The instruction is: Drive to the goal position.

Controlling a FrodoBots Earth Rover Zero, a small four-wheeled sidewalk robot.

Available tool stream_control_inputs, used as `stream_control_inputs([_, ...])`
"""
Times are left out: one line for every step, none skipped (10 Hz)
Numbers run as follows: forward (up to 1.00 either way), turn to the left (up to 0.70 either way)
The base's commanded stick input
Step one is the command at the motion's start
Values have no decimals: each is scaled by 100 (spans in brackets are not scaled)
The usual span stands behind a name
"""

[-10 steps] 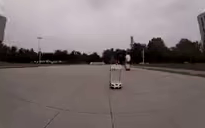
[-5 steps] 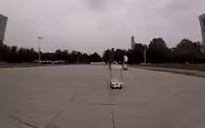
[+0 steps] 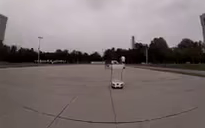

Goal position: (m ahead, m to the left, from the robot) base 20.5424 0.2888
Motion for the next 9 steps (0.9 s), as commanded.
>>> stream_control_inputs([100,-27])
stream_control_inputs([100,-27])
stream_control_inputs([100,-6])
stream_control_inputs([100,0])
stream_control_inputs([100,0])
stream_control_inputs([100,0])
stream_control_inputs([100,0])
stream_control_inputs([100,0])
stream_control_inputs([100,0])
